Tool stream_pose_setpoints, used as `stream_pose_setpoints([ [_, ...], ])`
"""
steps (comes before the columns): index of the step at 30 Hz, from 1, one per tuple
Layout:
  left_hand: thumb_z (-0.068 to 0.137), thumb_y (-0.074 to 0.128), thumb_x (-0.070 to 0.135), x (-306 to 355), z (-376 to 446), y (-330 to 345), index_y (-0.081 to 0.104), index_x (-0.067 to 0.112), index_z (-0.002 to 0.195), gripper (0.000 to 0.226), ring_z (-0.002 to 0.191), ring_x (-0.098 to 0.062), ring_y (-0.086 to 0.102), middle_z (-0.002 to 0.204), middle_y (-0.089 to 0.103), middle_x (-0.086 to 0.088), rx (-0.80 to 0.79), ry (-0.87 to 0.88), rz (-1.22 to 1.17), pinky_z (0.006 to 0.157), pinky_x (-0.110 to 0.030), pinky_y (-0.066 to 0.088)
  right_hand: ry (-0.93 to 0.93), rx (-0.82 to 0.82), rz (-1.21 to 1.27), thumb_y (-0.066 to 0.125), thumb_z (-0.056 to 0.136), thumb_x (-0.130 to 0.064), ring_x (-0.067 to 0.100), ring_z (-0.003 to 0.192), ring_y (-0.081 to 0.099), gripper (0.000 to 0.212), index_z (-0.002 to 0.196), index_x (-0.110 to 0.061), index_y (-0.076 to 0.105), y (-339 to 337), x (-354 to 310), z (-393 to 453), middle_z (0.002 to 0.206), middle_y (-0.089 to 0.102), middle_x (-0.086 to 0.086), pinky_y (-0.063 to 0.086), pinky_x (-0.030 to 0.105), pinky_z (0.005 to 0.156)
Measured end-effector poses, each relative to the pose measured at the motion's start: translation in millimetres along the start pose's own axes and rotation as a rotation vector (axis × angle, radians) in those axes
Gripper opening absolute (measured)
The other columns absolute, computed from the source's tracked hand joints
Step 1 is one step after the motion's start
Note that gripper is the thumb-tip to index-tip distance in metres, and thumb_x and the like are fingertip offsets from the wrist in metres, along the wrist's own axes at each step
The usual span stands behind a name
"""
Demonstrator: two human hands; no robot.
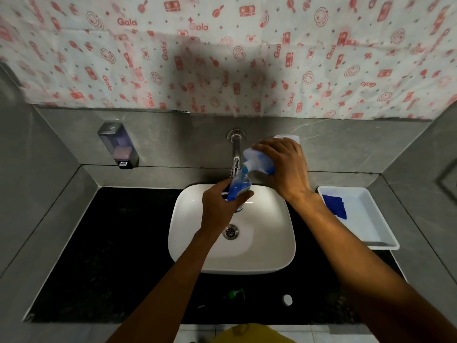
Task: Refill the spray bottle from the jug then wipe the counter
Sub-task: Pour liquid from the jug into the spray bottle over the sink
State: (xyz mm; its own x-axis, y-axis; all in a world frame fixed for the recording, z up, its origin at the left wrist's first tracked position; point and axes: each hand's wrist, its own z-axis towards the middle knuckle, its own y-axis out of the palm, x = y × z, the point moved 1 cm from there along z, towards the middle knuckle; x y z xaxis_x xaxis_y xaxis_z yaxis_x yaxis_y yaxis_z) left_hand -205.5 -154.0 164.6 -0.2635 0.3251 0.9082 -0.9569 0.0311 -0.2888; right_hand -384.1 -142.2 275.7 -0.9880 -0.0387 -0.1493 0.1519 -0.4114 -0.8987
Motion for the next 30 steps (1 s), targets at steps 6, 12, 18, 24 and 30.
stream_pose_setpoints([
  [6, 0.083, 0.087, 0.032, 1, 0, 0, 0.071, 0.009, 0.127, 0.052, 0.101, -0.019, 0.074, 0.117, 0.079, -0.008, 0.003, -0.005, 0.003, 0.087, -0.021, 0.060, 0.012, 0.004, 0.004, 0.092, 0.078, -0.042, 0.030, 0.135, 0.056, 0.069, 0.139, -0.026, 0.065, 0, 0, 0, 0.145, 0.064, 0.003, 0.043, 0.049, 0.119],
  [12, 0.083, 0.087, 0.031, 1, -1, 0, 0.071, 0.008, 0.128, 0.053, 0.100, -0.016, 0.073, 0.116, 0.079, -0.007, 0.010, 0.000, 0.001, 0.085, -0.019, 0.061, -0.007, 0.018, 0.006, 0.092, 0.078, -0.042, 0.029, 0.136, 0.055, 0.068, 0.139, -0.026, 0.065, 0, 1, -2, 0.146, 0.063, 0.002, 0.040, 0.047, 0.120],
  [18, 0.082, 0.088, 0.033, 0, -2, 0, 0.072, 0.010, 0.127, 0.053, 0.099, -0.016, 0.073, 0.115, 0.079, -0.006, 0.008, -0.002, -0.002, 0.086, -0.019, 0.061, -0.002, 0.034, 0.019, 0.094, 0.076, -0.041, 0.031, 0.132, 0.058, 0.068, 0.136, -0.025, 0.067, 5, 2, -2, 0.143, 0.065, 0.004, 0.040, 0.049, 0.118],
  [24, 0.082, 0.088, 0.032, 0, -2, -2, 0.072, 0.009, 0.125, 0.051, 0.095, -0.011, 0.071, 0.112, 0.080, -0.006, 0.007, 0.028, 0.016, 0.081, -0.009, 0.057, -0.012, 0.073, 0.022, 0.097, 0.072, -0.036, 0.035, 0.128, 0.061, 0.068, 0.132, -0.023, 0.069, 9, 4, -3, 0.138, 0.068, 0.007, 0.044, 0.054, 0.114],
  [30, 0.082, 0.087, 0.031, 0, -1, -3, 0.072, 0.009, 0.125, 0.050, 0.097, -0.013, 0.071, 0.115, 0.079, -0.007, 0.007, 0.024, 0.009, 0.081, -0.004, 0.054, -0.010, 0.067, 0.022, 0.095, 0.074, -0.038, 0.033, 0.131, 0.059, 0.069, 0.135, -0.025, 0.067, 12, 5, -2, 0.142, 0.066, 0.005, 0.041, 0.052, 0.117],
])
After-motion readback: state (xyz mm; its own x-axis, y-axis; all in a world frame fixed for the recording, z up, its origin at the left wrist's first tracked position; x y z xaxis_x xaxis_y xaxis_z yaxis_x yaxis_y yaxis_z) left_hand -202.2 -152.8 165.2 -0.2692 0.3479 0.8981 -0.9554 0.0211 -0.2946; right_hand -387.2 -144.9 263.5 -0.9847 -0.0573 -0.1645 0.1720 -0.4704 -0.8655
